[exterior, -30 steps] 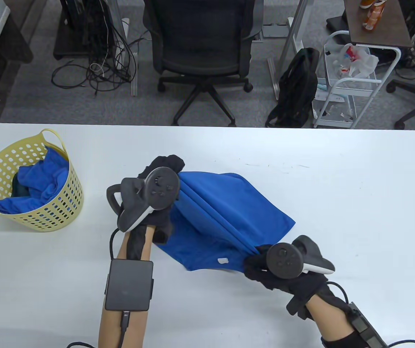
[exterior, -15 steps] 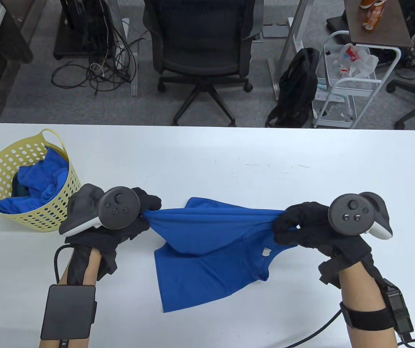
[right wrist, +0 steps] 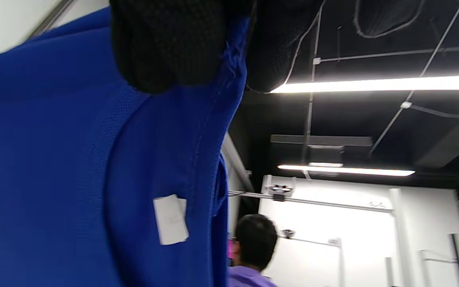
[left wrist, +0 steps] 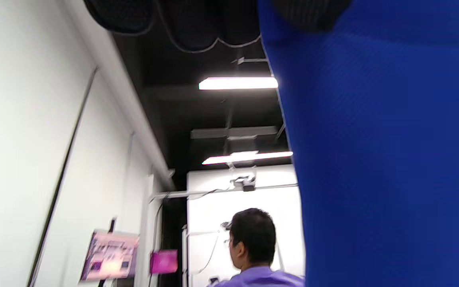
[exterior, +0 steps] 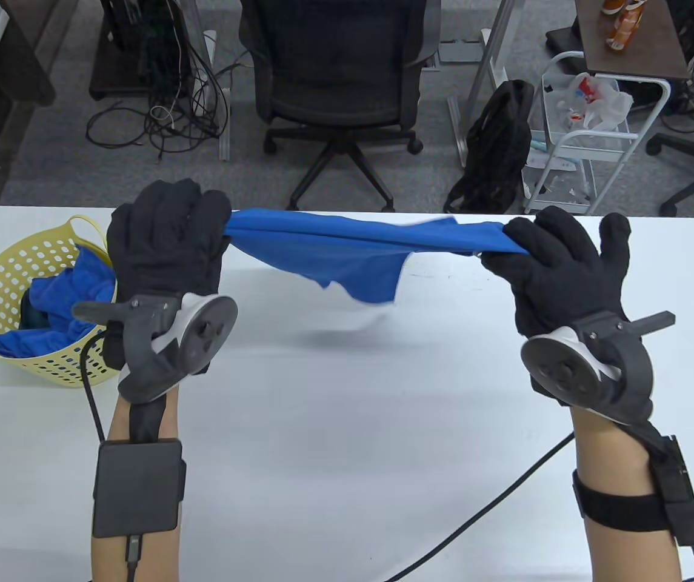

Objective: Fold and stack clothes and towels from laundry basket

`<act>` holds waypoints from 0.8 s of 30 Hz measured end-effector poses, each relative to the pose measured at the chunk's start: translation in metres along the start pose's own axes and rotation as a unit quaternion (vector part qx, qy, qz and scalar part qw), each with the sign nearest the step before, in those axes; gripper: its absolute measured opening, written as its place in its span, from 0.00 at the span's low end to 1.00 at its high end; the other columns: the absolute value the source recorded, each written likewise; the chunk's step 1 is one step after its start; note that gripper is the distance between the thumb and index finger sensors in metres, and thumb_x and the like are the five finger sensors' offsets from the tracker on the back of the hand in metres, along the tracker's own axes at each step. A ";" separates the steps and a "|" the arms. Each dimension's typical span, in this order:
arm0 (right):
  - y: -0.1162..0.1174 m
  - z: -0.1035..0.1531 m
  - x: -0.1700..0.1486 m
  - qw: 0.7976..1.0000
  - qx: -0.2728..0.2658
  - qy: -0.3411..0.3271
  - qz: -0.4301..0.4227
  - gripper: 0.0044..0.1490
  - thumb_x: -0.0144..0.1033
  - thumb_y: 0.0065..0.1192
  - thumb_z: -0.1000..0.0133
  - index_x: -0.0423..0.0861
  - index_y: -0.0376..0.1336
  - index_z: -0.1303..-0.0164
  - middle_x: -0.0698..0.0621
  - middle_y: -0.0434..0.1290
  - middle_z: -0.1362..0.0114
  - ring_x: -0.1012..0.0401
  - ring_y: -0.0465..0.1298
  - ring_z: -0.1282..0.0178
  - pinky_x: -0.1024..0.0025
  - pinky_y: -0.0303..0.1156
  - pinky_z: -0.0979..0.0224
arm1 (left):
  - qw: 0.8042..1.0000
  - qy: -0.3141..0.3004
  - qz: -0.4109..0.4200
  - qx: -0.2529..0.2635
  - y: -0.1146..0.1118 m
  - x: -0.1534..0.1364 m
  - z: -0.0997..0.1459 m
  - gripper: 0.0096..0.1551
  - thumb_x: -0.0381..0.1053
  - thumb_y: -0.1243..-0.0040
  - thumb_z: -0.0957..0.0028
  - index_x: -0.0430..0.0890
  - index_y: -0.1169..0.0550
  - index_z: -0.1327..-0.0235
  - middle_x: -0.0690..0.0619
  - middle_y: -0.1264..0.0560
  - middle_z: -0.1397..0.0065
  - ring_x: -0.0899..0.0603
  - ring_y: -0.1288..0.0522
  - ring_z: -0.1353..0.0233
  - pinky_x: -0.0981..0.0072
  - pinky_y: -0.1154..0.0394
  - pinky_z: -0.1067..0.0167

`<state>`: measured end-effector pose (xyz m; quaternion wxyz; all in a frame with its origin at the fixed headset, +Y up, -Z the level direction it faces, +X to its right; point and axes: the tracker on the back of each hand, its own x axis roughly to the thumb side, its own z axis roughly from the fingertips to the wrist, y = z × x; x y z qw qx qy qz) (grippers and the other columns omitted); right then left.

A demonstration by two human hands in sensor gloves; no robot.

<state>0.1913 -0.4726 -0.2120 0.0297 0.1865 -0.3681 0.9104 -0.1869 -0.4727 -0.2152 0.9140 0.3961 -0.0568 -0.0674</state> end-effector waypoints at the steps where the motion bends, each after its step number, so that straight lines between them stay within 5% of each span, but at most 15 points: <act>1: 0.003 0.012 -0.001 1.000 0.020 -0.020 -0.010 0.19 0.29 0.65 0.38 0.64 0.70 0.43 0.54 0.72 0.23 0.49 0.67 0.17 0.23 0.52 0.21 | 1.000 -0.025 -0.012 -0.011 -0.001 0.002 0.012 0.28 0.56 0.49 0.38 0.58 0.34 0.24 0.51 0.37 0.15 0.38 0.35 0.17 0.34 0.35 0.24; 6: 0.050 0.089 0.000 0.973 0.205 -0.101 -0.036 0.20 0.30 0.65 0.38 0.65 0.70 0.42 0.53 0.74 0.24 0.48 0.69 0.18 0.24 0.55 0.22 | 0.975 -0.121 0.024 -0.183 -0.041 0.022 0.103 0.29 0.57 0.50 0.39 0.54 0.29 0.25 0.47 0.36 0.13 0.33 0.36 0.15 0.31 0.35 0.25; 9: 0.087 0.146 0.005 0.918 0.356 -0.132 -0.111 0.20 0.30 0.64 0.38 0.63 0.70 0.41 0.50 0.75 0.25 0.50 0.73 0.22 0.27 0.60 0.23 | 0.915 -0.156 0.100 -0.359 -0.076 0.038 0.170 0.29 0.57 0.49 0.39 0.52 0.27 0.25 0.46 0.34 0.14 0.33 0.34 0.16 0.32 0.34 0.25; 12: 0.111 0.185 0.006 0.865 0.445 -0.108 -0.206 0.22 0.28 0.61 0.37 0.61 0.69 0.36 0.46 0.75 0.27 0.48 0.74 0.25 0.29 0.62 0.24 | 0.843 -0.167 0.156 -0.487 -0.100 0.048 0.217 0.29 0.57 0.48 0.39 0.52 0.27 0.26 0.46 0.31 0.15 0.34 0.30 0.19 0.36 0.31 0.26; 13: 0.114 0.190 0.006 0.857 0.455 -0.102 -0.220 0.22 0.27 0.60 0.37 0.60 0.69 0.35 0.45 0.75 0.27 0.47 0.74 0.26 0.28 0.62 0.24 | 0.832 -0.166 0.163 -0.503 -0.103 0.048 0.222 0.29 0.58 0.49 0.39 0.52 0.27 0.25 0.46 0.32 0.15 0.34 0.31 0.18 0.36 0.31 0.26; 15: 0.126 0.194 0.002 0.833 0.495 -0.075 -0.236 0.23 0.27 0.58 0.35 0.59 0.68 0.33 0.44 0.75 0.27 0.46 0.73 0.26 0.27 0.61 0.24 | 0.811 -0.153 0.183 -0.534 -0.112 0.047 0.222 0.29 0.59 0.49 0.39 0.53 0.28 0.25 0.46 0.31 0.15 0.33 0.30 0.19 0.36 0.30 0.27; 17: 0.134 0.185 -0.002 0.823 0.514 -0.053 -0.237 0.22 0.26 0.57 0.34 0.58 0.67 0.32 0.43 0.73 0.26 0.45 0.72 0.25 0.27 0.60 0.24 | 0.809 -0.123 0.194 -0.540 -0.118 0.046 0.207 0.29 0.58 0.48 0.39 0.52 0.27 0.25 0.45 0.32 0.15 0.32 0.31 0.18 0.35 0.31 0.26; 19: 0.143 0.164 -0.006 0.833 0.506 -0.031 -0.222 0.22 0.26 0.57 0.34 0.57 0.68 0.33 0.42 0.74 0.26 0.44 0.72 0.25 0.28 0.61 0.24 | 0.812 -0.097 0.189 -0.544 -0.126 0.046 0.182 0.29 0.57 0.47 0.38 0.51 0.27 0.25 0.44 0.32 0.14 0.32 0.31 0.18 0.35 0.31 0.26; 22: 0.164 0.119 -0.015 0.876 0.459 0.028 -0.146 0.22 0.26 0.57 0.35 0.58 0.68 0.34 0.43 0.73 0.25 0.44 0.72 0.24 0.28 0.60 0.24 | 0.856 -0.035 0.130 -0.500 -0.150 0.048 0.135 0.28 0.58 0.47 0.38 0.54 0.29 0.24 0.45 0.32 0.14 0.33 0.31 0.18 0.35 0.32 0.26; 24: 0.174 0.101 -0.019 0.885 0.448 0.085 -0.098 0.23 0.24 0.57 0.35 0.55 0.67 0.31 0.38 0.65 0.18 0.40 0.64 0.19 0.27 0.57 0.24 | 0.875 0.017 0.087 -0.477 -0.166 0.052 0.115 0.40 0.59 0.47 0.38 0.54 0.42 0.13 0.42 0.39 0.10 0.33 0.32 0.17 0.36 0.32 0.26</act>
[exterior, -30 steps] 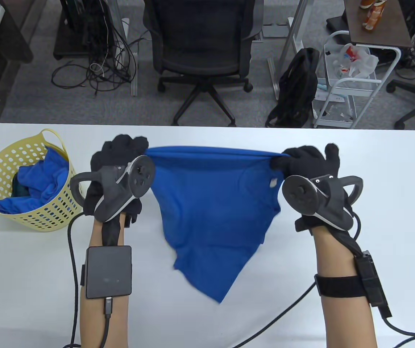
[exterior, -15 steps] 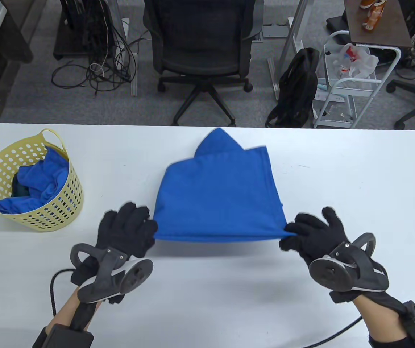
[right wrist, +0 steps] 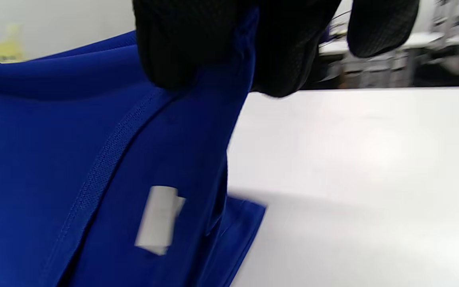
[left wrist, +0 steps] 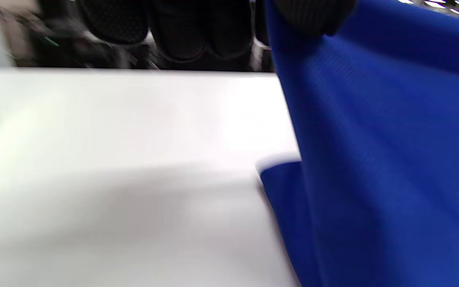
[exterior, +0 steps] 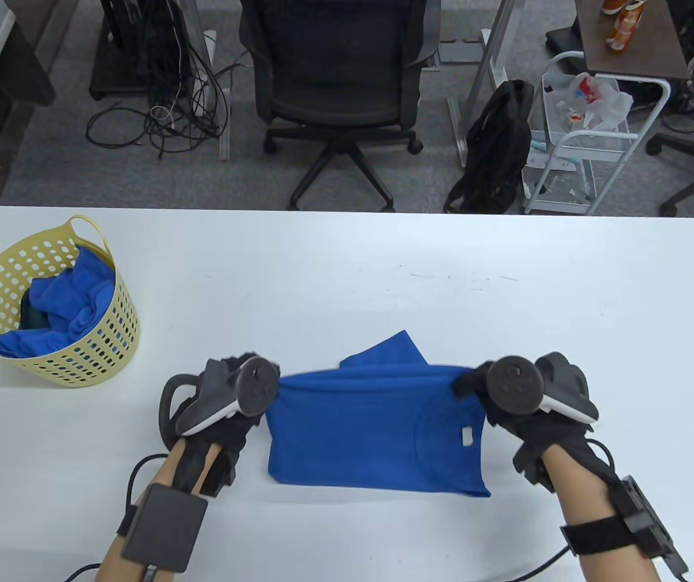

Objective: Fold and stack clothes and towels from laundry basket

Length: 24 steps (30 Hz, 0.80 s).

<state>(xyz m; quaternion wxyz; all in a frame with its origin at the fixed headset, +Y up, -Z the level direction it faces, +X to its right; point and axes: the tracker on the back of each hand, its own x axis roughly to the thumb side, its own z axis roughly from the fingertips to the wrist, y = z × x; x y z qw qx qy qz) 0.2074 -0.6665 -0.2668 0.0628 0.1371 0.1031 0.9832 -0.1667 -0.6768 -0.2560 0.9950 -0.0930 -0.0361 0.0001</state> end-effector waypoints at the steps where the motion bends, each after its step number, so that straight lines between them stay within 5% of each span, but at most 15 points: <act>1: -0.001 -0.005 0.001 0.999 0.007 0.030 0.012 0.26 0.27 0.59 0.35 0.52 0.64 0.25 0.33 0.57 0.13 0.34 0.58 0.17 0.24 0.54 0.24 | 0.999 0.026 -0.019 -0.007 0.000 0.002 -0.010 0.49 0.62 0.46 0.40 0.49 0.51 0.10 0.38 0.46 0.08 0.31 0.36 0.16 0.34 0.33 0.25; 4: 0.011 -0.002 0.013 0.997 0.055 0.022 0.039 0.35 0.32 0.56 0.32 0.48 0.52 0.12 0.28 0.45 0.10 0.28 0.50 0.16 0.22 0.51 0.24 | 1.000 0.001 -0.012 -0.015 -0.022 0.012 -0.025 0.49 0.62 0.45 0.40 0.51 0.51 0.10 0.39 0.47 0.07 0.31 0.37 0.14 0.33 0.34 0.25; 7: 0.042 0.015 0.025 0.995 0.073 -0.054 0.048 0.33 0.34 0.56 0.32 0.49 0.56 0.14 0.28 0.49 0.10 0.29 0.53 0.16 0.23 0.53 0.24 | 0.994 -0.088 -0.006 -0.066 -0.058 0.027 -0.032 0.43 0.58 0.44 0.39 0.59 0.47 0.12 0.44 0.49 0.07 0.32 0.42 0.12 0.32 0.36 0.24; 10: 0.079 0.037 0.032 0.974 0.183 -0.113 0.066 0.32 0.38 0.52 0.30 0.50 0.57 0.13 0.30 0.47 0.08 0.28 0.48 0.15 0.21 0.49 0.24 | 0.981 -0.138 -0.074 -0.115 -0.088 0.038 -0.027 0.38 0.57 0.45 0.38 0.60 0.43 0.14 0.47 0.46 0.07 0.33 0.45 0.12 0.32 0.38 0.23; 12: 0.097 0.041 0.029 0.963 0.221 -0.096 0.118 0.33 0.41 0.47 0.30 0.49 0.57 0.12 0.30 0.43 0.08 0.28 0.42 0.15 0.21 0.46 0.23 | 0.977 -0.153 -0.104 -0.110 -0.097 0.040 -0.014 0.40 0.59 0.46 0.38 0.59 0.45 0.14 0.47 0.44 0.08 0.34 0.41 0.13 0.33 0.36 0.24; 14: 0.098 0.034 0.020 0.962 0.202 -0.077 0.168 0.31 0.43 0.40 0.29 0.54 0.52 0.13 0.33 0.39 0.08 0.30 0.40 0.14 0.22 0.45 0.22 | 0.974 -0.189 -0.095 -0.087 -0.089 0.044 0.004 0.35 0.61 0.46 0.40 0.57 0.35 0.18 0.47 0.32 0.14 0.36 0.29 0.19 0.36 0.31 0.25; 16: 0.091 0.018 0.009 0.978 0.132 -0.027 0.159 0.32 0.41 0.45 0.30 0.48 0.58 0.13 0.32 0.39 0.08 0.29 0.39 0.15 0.20 0.43 0.23 | 0.953 -0.246 -0.059 -0.165 -0.078 0.052 0.016 0.29 0.64 0.47 0.39 0.60 0.28 0.24 0.55 0.23 0.21 0.44 0.20 0.26 0.40 0.27 0.27; 17: 0.086 0.007 0.000 0.978 0.126 0.026 0.163 0.35 0.42 0.44 0.29 0.46 0.53 0.10 0.30 0.37 0.09 0.28 0.39 0.16 0.21 0.43 0.24 | 0.942 -0.246 -0.017 -0.227 -0.073 0.056 0.015 0.30 0.66 0.48 0.38 0.59 0.28 0.23 0.54 0.24 0.20 0.43 0.22 0.24 0.41 0.27 0.26; 21: 0.078 -0.010 -0.015 0.976 0.131 0.176 0.007 0.48 0.47 0.49 0.27 0.27 0.45 0.09 0.19 0.48 0.13 0.25 0.57 0.21 0.25 0.57 0.27 | 0.988 -0.048 0.069 -0.127 -0.060 0.060 -0.014 0.45 0.66 0.45 0.39 0.43 0.35 0.13 0.39 0.30 0.16 0.34 0.25 0.24 0.37 0.28 0.29; 24: 0.095 -0.017 -0.006 0.938 0.165 0.268 -0.147 0.61 0.53 0.59 0.29 0.14 0.46 0.13 0.11 0.48 0.19 0.21 0.57 0.26 0.25 0.59 0.29 | 0.969 0.074 0.117 -0.203 -0.078 0.080 -0.054 0.58 0.69 0.45 0.41 0.32 0.42 0.10 0.27 0.38 0.15 0.26 0.32 0.23 0.34 0.30 0.30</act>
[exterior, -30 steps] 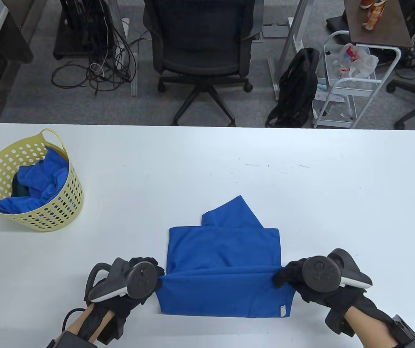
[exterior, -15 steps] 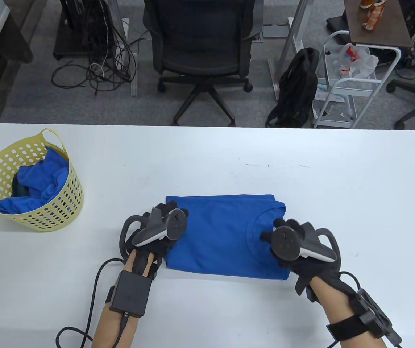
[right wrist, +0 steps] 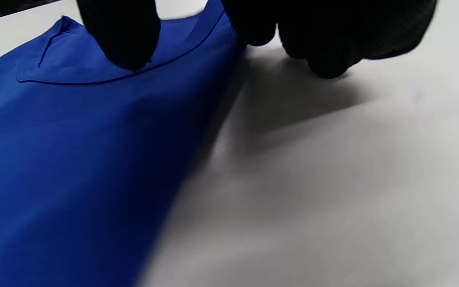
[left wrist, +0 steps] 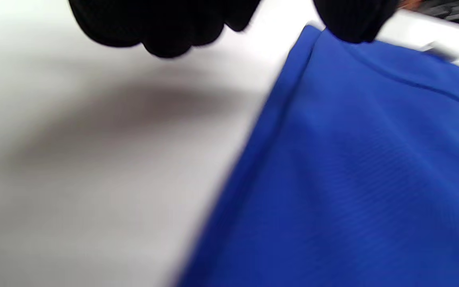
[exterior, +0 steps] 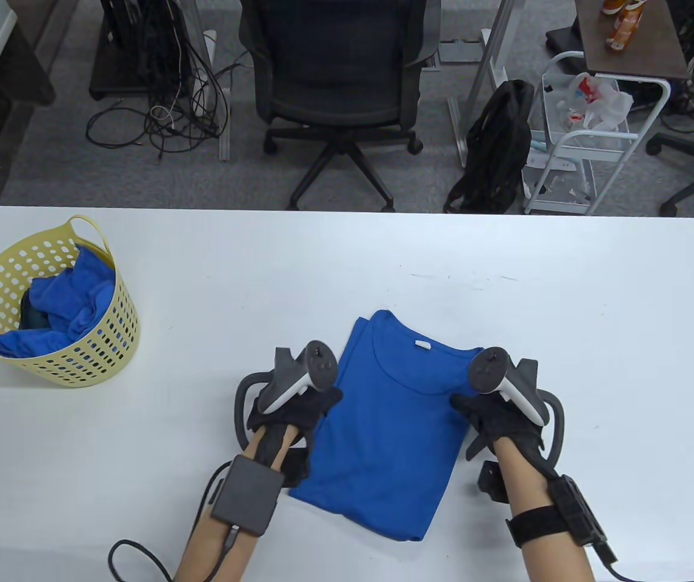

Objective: Fold and stack clothes and towels from laundry basket

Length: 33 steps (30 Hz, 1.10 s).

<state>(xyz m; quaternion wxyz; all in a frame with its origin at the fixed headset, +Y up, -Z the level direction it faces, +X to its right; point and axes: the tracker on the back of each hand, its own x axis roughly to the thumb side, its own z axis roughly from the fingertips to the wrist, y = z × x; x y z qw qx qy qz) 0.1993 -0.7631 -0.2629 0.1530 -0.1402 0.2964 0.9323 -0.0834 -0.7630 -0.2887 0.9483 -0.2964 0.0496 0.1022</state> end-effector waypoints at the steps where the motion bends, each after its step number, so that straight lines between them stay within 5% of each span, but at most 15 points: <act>1: 0.005 0.000 0.004 0.999 -0.009 0.023 0.024 0.64 0.54 0.59 0.30 0.13 0.44 0.13 0.11 0.45 0.19 0.22 0.55 0.26 0.24 0.57 0.29 | 1.000 0.020 0.011 -0.020 -0.004 0.006 -0.007 0.61 0.70 0.45 0.41 0.29 0.44 0.11 0.23 0.42 0.16 0.22 0.36 0.24 0.34 0.32 0.29; 2: 0.012 -0.001 0.009 0.994 -0.051 0.042 0.082 0.64 0.54 0.60 0.32 0.12 0.45 0.14 0.11 0.47 0.20 0.23 0.56 0.26 0.24 0.58 0.29 | 0.999 0.041 0.012 -0.016 -0.007 0.020 -0.013 0.64 0.70 0.44 0.42 0.26 0.47 0.12 0.20 0.47 0.17 0.19 0.41 0.25 0.32 0.36 0.28; 4: 0.017 0.002 0.013 0.996 -0.078 0.045 0.018 0.57 0.51 0.60 0.33 0.15 0.51 0.19 0.12 0.48 0.20 0.22 0.55 0.27 0.22 0.56 0.29 | 0.997 0.039 -0.052 0.044 -0.013 0.039 -0.018 0.60 0.65 0.37 0.44 0.28 0.42 0.14 0.21 0.44 0.17 0.20 0.39 0.25 0.31 0.35 0.28; 7: 0.023 0.003 0.021 0.991 -0.125 0.009 -0.034 0.29 0.35 0.65 0.34 0.29 0.64 0.32 0.15 0.52 0.21 0.22 0.53 0.29 0.24 0.56 0.29 | 0.995 0.029 -0.030 0.088 -0.016 0.052 -0.014 0.38 0.59 0.34 0.43 0.42 0.30 0.25 0.29 0.39 0.17 0.23 0.36 0.24 0.35 0.31 0.29; 9: 0.025 0.008 0.029 0.984 -0.171 -0.017 0.055 0.26 0.33 0.60 0.32 0.32 0.61 0.30 0.21 0.61 0.23 0.30 0.66 0.32 0.34 0.69 0.33 | 0.993 0.017 -0.048 0.105 -0.019 0.054 -0.011 0.31 0.59 0.33 0.43 0.49 0.26 0.30 0.30 0.36 0.18 0.27 0.32 0.26 0.43 0.25 0.32; 11: 0.023 0.009 0.027 0.979 -0.193 -0.050 0.036 0.26 0.32 0.57 0.32 0.32 0.57 0.29 0.29 0.70 0.30 0.53 0.80 0.46 0.59 0.82 0.45 | 0.986 0.003 -0.082 0.147 -0.019 0.053 -0.007 0.36 0.58 0.35 0.42 0.49 0.35 0.25 0.31 0.31 0.21 0.41 0.20 0.36 0.59 0.17 0.40; 13: 0.018 0.006 0.016 0.981 -0.169 -0.081 -0.049 0.34 0.29 0.56 0.31 0.33 0.49 0.19 0.30 0.70 0.29 0.55 0.80 0.48 0.63 0.83 0.47 | 0.984 -0.022 -0.044 0.172 -0.021 0.045 -0.006 0.55 0.56 0.34 0.42 0.51 0.54 0.14 0.32 0.28 0.23 0.49 0.16 0.44 0.68 0.13 0.47; 15: 0.014 0.003 0.002 0.979 -0.128 -0.118 -0.110 0.47 0.28 0.55 0.31 0.42 0.33 0.11 0.25 0.61 0.22 0.51 0.78 0.42 0.60 0.82 0.43 | 0.988 -0.064 -0.022 0.142 -0.020 0.033 -0.009 0.63 0.57 0.37 0.40 0.62 0.74 0.25 0.27 0.36 0.17 0.50 0.18 0.43 0.69 0.15 0.46; 16: 0.013 0.004 -0.006 0.970 -0.106 -0.167 -0.141 0.48 0.28 0.54 0.30 0.50 0.30 0.12 0.20 0.53 0.18 0.46 0.75 0.37 0.57 0.80 0.40 | 0.987 -0.118 -0.006 0.111 -0.018 0.025 -0.011 0.60 0.57 0.38 0.39 0.64 0.72 0.27 0.26 0.40 0.15 0.49 0.19 0.42 0.67 0.16 0.44; 18: 0.016 0.006 -0.014 0.958 -0.072 -0.242 -0.137 0.47 0.33 0.52 0.28 0.57 0.28 0.15 0.15 0.38 0.16 0.37 0.69 0.31 0.47 0.74 0.33 | 0.978 -0.208 0.018 0.018 -0.015 0.012 -0.016 0.43 0.58 0.38 0.40 0.67 0.47 0.16 0.28 0.48 0.11 0.46 0.24 0.34 0.60 0.20 0.38; 21: 0.027 0.008 -0.012 0.971 -0.005 -0.235 -0.030 0.43 0.30 0.62 0.32 0.48 0.44 0.11 0.17 0.34 0.16 0.45 0.61 0.28 0.56 0.69 0.30 | 0.971 -0.223 -0.060 -0.066 -0.012 0.011 -0.016 0.54 0.58 0.29 0.47 0.55 0.45 0.12 0.37 0.58 0.08 0.48 0.30 0.27 0.55 0.24 0.32; 24: 0.032 0.012 0.005 0.963 -0.061 -0.262 0.019 0.44 0.23 0.67 0.38 0.33 0.51 0.14 0.25 0.44 0.13 0.49 0.68 0.34 0.65 0.76 0.35 | 0.958 -0.247 -0.141 -0.027 -0.018 0.019 -0.010 0.59 0.54 0.27 0.50 0.51 0.49 0.12 0.39 0.57 0.09 0.56 0.23 0.38 0.66 0.19 0.38; 29: 0.027 0.014 0.020 0.953 -0.091 -0.277 0.088 0.48 0.21 0.71 0.42 0.32 0.50 0.14 0.30 0.44 0.11 0.48 0.71 0.36 0.67 0.79 0.39 | 0.958 -0.262 -0.117 0.001 -0.022 0.018 -0.006 0.59 0.51 0.26 0.51 0.48 0.48 0.11 0.39 0.58 0.09 0.54 0.20 0.41 0.73 0.17 0.43; 33: -0.017 0.013 0.004 0.959 -0.169 -0.198 0.116 0.49 0.21 0.72 0.43 0.33 0.49 0.14 0.31 0.44 0.11 0.48 0.71 0.36 0.67 0.81 0.40 | 0.954 -0.278 -0.082 0.074 -0.015 0.066 -0.023 0.60 0.51 0.27 0.50 0.52 0.52 0.12 0.41 0.60 0.10 0.52 0.20 0.37 0.72 0.17 0.42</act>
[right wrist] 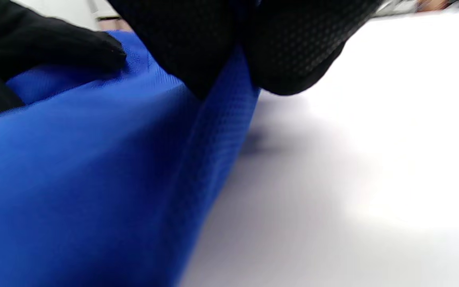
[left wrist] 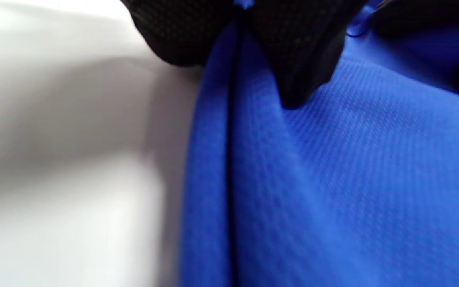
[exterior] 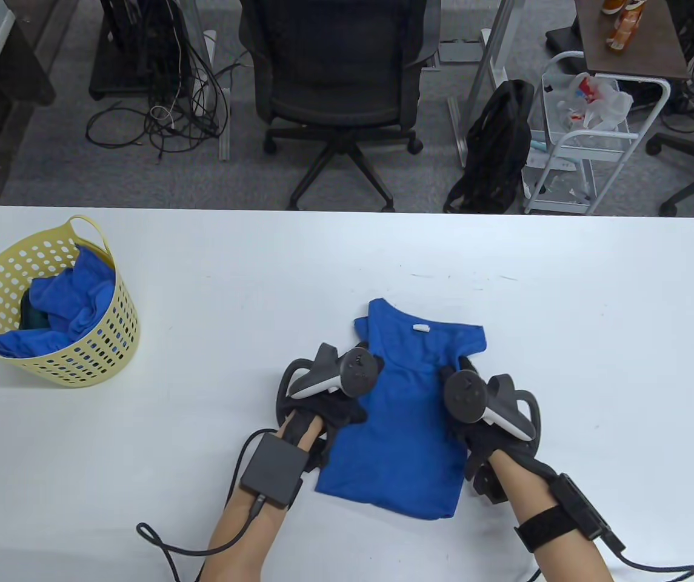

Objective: Fold and stack clothes and towels from laundry basket

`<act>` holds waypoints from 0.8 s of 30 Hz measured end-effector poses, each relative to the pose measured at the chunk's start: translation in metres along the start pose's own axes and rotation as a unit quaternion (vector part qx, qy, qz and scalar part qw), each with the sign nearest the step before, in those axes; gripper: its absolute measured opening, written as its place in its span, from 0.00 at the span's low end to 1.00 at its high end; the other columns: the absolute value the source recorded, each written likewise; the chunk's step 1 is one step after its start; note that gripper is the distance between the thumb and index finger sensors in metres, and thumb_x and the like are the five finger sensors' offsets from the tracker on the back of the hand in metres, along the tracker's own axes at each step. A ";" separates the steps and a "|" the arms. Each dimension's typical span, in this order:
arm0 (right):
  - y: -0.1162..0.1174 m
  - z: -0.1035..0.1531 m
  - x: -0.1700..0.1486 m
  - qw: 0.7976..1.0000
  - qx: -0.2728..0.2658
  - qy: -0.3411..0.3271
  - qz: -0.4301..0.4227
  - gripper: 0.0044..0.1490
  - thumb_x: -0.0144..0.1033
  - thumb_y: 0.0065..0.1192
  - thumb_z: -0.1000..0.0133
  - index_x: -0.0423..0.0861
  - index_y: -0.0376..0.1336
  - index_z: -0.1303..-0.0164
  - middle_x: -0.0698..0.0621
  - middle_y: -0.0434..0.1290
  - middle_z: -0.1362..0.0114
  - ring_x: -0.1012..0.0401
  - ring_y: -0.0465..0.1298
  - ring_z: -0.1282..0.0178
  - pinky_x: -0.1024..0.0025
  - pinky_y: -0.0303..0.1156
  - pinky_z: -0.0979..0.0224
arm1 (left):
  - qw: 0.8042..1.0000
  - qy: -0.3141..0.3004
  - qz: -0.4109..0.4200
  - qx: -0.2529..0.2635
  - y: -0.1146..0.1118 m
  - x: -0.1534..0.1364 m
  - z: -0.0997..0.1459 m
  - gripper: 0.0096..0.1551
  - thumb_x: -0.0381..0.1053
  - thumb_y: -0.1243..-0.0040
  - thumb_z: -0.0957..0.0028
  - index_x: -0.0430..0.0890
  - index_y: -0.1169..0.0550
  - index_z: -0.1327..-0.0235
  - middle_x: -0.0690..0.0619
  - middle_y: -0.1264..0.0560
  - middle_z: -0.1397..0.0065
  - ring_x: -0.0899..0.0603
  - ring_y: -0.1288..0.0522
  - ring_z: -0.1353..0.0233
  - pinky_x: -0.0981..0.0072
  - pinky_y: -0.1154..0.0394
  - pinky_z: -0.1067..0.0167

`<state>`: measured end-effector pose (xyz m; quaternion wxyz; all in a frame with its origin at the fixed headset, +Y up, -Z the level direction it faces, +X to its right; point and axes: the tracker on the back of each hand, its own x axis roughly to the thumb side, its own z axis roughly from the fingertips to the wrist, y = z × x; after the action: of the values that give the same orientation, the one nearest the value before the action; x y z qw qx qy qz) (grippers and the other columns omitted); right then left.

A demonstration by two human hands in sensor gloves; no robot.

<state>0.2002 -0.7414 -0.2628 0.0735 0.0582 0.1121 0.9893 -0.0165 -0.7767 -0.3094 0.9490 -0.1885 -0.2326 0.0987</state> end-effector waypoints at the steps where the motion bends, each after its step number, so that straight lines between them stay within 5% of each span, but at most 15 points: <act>1: -0.015 -0.003 -0.017 0.999 -0.023 0.030 0.004 0.49 0.20 0.72 0.43 0.34 0.50 0.13 0.32 0.45 0.11 0.47 0.71 0.36 0.67 0.80 0.40 | 1.000 0.007 0.003 0.025 0.006 0.009 -0.013 0.61 0.54 0.29 0.49 0.56 0.56 0.14 0.40 0.63 0.11 0.50 0.22 0.31 0.67 0.19 0.36; 3: -0.050 -0.008 -0.067 0.985 -0.096 0.138 0.025 0.50 0.20 0.70 0.42 0.39 0.47 0.13 0.34 0.43 0.11 0.47 0.70 0.33 0.62 0.79 0.36 | 0.997 0.010 0.077 0.027 0.020 0.029 -0.040 0.64 0.60 0.33 0.48 0.61 0.64 0.18 0.31 0.73 0.16 0.32 0.35 0.18 0.40 0.29 0.26; 4: -0.062 -0.011 -0.096 0.979 -0.087 0.181 0.037 0.52 0.21 0.69 0.40 0.42 0.43 0.11 0.33 0.34 0.11 0.37 0.62 0.24 0.44 0.70 0.26 | 0.994 0.012 0.108 0.017 0.025 0.036 -0.045 0.65 0.60 0.34 0.48 0.62 0.66 0.18 0.29 0.76 0.18 0.24 0.44 0.15 0.32 0.35 0.25; 6: -0.073 -0.004 -0.130 0.969 0.005 0.245 -0.032 0.53 0.28 0.61 0.33 0.50 0.32 0.11 0.33 0.22 0.14 0.25 0.40 0.17 0.23 0.47 0.23 | 0.994 0.007 0.104 0.022 0.033 0.042 -0.044 0.63 0.62 0.36 0.46 0.61 0.66 0.17 0.28 0.75 0.17 0.21 0.49 0.14 0.29 0.38 0.24; 8: -0.070 0.004 -0.132 0.974 -0.036 0.184 -0.129 0.48 0.26 0.60 0.32 0.51 0.36 0.11 0.35 0.25 0.12 0.26 0.36 0.17 0.21 0.43 0.23 | 0.997 -0.012 0.064 0.046 0.037 0.038 -0.034 0.61 0.62 0.37 0.46 0.58 0.62 0.14 0.27 0.70 0.14 0.23 0.46 0.14 0.30 0.36 0.25; 10: -0.060 0.011 -0.114 0.981 -0.084 0.104 -0.143 0.43 0.23 0.61 0.34 0.44 0.45 0.11 0.32 0.35 0.11 0.25 0.43 0.18 0.21 0.48 0.25 | 0.998 -0.026 0.006 0.060 0.039 0.025 -0.013 0.60 0.62 0.38 0.46 0.55 0.59 0.13 0.26 0.66 0.14 0.23 0.44 0.15 0.30 0.35 0.26; 14: -0.033 0.023 -0.064 0.996 -0.020 -0.002 -0.089 0.40 0.28 0.61 0.33 0.40 0.49 0.12 0.27 0.41 0.11 0.26 0.48 0.18 0.23 0.52 0.25 | 0.997 0.001 -0.052 0.056 0.045 -0.012 0.038 0.53 0.63 0.38 0.45 0.55 0.50 0.11 0.28 0.58 0.10 0.24 0.43 0.15 0.31 0.34 0.26; 24: 0.004 0.054 0.039 0.988 0.010 -0.140 -0.067 0.40 0.32 0.58 0.31 0.39 0.48 0.11 0.25 0.42 0.12 0.25 0.51 0.19 0.23 0.55 0.26 | 0.959 0.188 -0.158 0.141 0.105 -0.106 0.184 0.47 0.64 0.41 0.43 0.53 0.42 0.11 0.34 0.49 0.08 0.25 0.43 0.14 0.33 0.37 0.24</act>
<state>0.1684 -0.7274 -0.2059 0.1536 0.1894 0.1143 0.9630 -0.2077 -0.6526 -0.2434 0.9961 -0.0287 -0.0604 -0.0581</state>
